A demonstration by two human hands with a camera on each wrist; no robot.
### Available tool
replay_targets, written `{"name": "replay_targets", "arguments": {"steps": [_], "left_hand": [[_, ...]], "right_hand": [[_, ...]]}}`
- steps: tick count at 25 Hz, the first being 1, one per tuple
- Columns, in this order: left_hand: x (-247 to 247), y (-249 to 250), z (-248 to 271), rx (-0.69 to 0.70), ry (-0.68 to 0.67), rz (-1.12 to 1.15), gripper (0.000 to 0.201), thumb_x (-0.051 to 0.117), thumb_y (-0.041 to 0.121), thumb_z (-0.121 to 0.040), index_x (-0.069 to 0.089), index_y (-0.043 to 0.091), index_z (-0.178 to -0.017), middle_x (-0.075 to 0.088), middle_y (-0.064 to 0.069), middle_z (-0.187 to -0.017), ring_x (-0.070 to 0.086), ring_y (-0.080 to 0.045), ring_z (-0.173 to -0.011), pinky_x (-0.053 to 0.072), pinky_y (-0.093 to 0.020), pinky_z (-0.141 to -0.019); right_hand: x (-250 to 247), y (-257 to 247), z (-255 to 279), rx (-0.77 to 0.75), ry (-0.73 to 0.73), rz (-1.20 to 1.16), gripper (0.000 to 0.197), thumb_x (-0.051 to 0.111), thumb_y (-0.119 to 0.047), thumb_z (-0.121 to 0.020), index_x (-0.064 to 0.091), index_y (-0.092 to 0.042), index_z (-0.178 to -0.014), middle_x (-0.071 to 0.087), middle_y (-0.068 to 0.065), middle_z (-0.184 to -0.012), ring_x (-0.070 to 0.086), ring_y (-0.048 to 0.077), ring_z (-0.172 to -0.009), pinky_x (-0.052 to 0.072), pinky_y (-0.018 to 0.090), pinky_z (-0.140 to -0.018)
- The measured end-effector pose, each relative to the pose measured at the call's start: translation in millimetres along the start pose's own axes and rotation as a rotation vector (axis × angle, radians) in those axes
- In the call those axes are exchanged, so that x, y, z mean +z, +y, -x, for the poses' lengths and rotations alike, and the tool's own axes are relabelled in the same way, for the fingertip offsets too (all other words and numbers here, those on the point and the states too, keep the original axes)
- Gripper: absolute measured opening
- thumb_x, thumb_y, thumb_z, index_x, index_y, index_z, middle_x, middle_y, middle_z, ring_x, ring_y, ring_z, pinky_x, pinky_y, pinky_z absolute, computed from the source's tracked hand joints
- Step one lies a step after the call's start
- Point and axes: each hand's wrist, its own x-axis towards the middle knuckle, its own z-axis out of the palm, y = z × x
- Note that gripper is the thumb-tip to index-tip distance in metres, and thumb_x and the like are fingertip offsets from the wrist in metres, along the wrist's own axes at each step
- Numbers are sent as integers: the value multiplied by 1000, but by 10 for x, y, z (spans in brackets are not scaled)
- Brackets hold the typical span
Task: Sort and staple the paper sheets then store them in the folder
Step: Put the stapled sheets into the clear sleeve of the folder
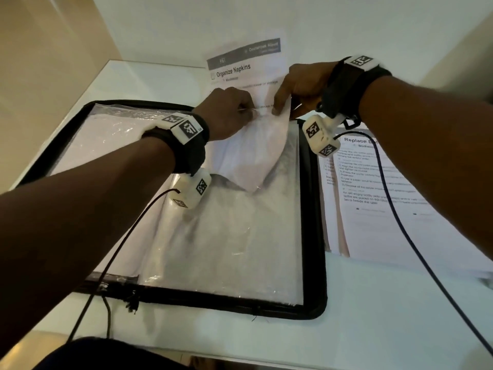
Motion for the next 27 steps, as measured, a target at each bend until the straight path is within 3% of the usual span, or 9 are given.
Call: {"name": "replay_targets", "arguments": {"steps": [2, 4, 7, 10, 13, 16, 21, 25, 27], "left_hand": [[-15, -56, 41, -26, -3, -43, 23, 58, 33, -101, 67, 13, -109, 63, 1, -104, 57, -22, -101, 42, -30, -83], [-69, -152, 64, -59, 4, -98, 21, 56, 24, -98, 69, 13, -110, 65, 0, -106, 60, -25, -106, 46, -31, -86], [-138, -308, 25, -88, -5, -140, 22, 56, 18, -96, 74, 18, -108, 65, -1, -108, 61, -25, -107, 50, -35, -88], [-126, -371, -71, -51, -12, -150, 20, 59, 19, -97, 77, 19, -106, 54, 0, -103, 59, -23, -99, 46, -32, -81], [-89, -418, -144, -42, 44, -128, 20, 58, 22, -98, 75, 18, -107, 53, -6, -113, 55, -23, -99, 45, -33, -82], [-68, -454, -152, -47, 85, -98, 20, 54, 20, -97, 72, 19, -105, 63, -6, -116, 59, -25, -103, 49, -35, -86], [-50, -434, -125, -71, 32, -52, 22, 52, 20, -97, 71, 23, -109, 64, -8, -124, 62, -26, -105, 48, -32, -83], [-47, -418, -131, -83, 22, -64, 22, 53, 21, -98, 72, 25, -109, 64, -9, -124, 61, -25, -101, 48, -33, -81], [-44, -413, -137, -90, 29, -65, 21, 54, 21, -99, 72, 22, -110, 64, -9, -124, 62, -26, -105, 50, -35, -85]], "right_hand": [[-81, -84, -40, -33, 96, -78, 16, 72, -3, -85, 71, -7, -101, 77, 11, -105, 76, 27, -94, 63, 36, -74], [-184, -231, -221, -91, 261, -10, 22, 70, -14, -89, 69, -6, -110, 73, 12, -118, 72, 28, -107, 61, 37, -86], [-238, -425, -676, -105, 381, 527, 57, 76, -35, -83, 61, -10, -132, 59, 10, -139, 60, 32, -124, 52, 40, -98], [-110, -500, -1126, -110, 303, 872, 74, 69, -51, -73, 57, -16, -137, 53, 11, -144, 53, 36, -129, 47, 45, -102], [48, -483, -1284, -89, 258, 868, 50, 66, -34, -81, 67, -9, -125, 64, 16, -130, 60, 38, -121, 45, 40, -85], [94, -457, -1343, -88, 245, 828, 39, 67, -23, -85, 69, -11, -122, 68, 12, -124, 63, 31, -104, 45, 37, -82], [157, -464, -1174, -116, 197, 816, 36, 71, -18, -86, 71, -14, -122, 70, 7, -120, 59, 20, -96, 48, 35, -87], [253, -458, -932, -174, 129, 931, 37, 66, -18, -93, 68, -15, -130, 65, 1, -133, 60, 22, -112, 44, 33, -101], [278, -463, -897, -155, 74, 844, 33, 70, -17, -90, 72, -18, -123, 69, -1, -125, 62, 17, -104, 49, 32, -99]]}}
